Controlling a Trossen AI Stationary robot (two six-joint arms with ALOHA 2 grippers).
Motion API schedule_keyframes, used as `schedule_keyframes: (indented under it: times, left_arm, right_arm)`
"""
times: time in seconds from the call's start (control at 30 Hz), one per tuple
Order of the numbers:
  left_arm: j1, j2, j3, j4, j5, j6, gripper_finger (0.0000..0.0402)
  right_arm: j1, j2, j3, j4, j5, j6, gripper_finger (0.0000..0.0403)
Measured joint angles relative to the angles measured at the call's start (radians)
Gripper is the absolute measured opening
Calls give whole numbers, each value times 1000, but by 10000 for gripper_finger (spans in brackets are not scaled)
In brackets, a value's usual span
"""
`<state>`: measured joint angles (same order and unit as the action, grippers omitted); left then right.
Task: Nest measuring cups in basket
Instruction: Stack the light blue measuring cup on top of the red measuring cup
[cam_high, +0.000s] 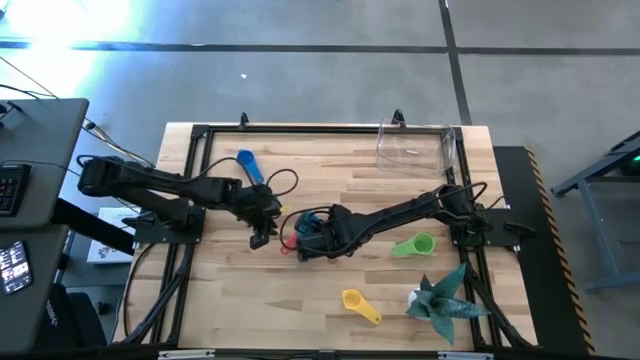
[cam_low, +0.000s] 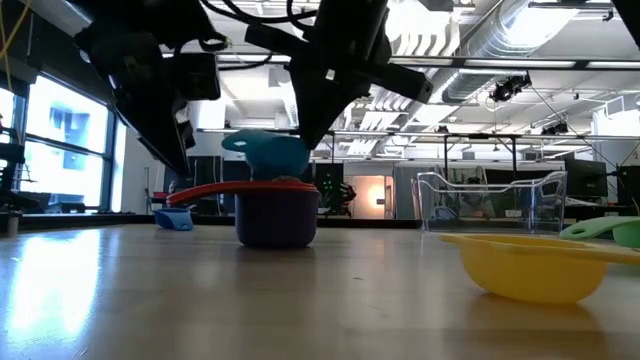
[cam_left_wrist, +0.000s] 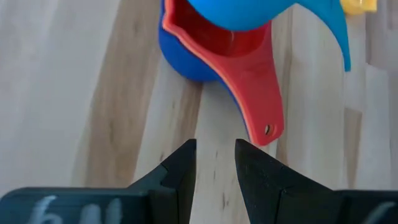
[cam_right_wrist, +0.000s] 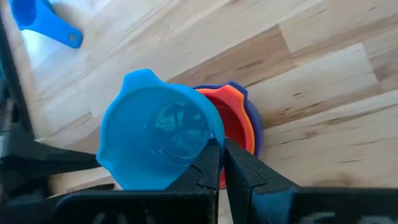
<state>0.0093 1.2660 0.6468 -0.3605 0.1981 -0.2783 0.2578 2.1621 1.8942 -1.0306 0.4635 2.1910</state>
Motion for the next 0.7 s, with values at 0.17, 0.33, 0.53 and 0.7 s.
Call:
schedule_keyframes:
  times: [0.17,0.33,0.53,0.7]
  left_arm:
    - [0,87,0,23,4,0,101]
    - [0,161,0,25,4,-4,101]
    - [-6,203,-1,45,5,-27,101]
    - [-22,205,-1,71,6,-33,101]
  right_arm:
    - [5,0,0,-1,-1,5,1]
    - [5,1,0,0,-1,0,1]
    - [8,1,0,-1,4,0,1]
    - [11,1,0,-3,12,0,1]
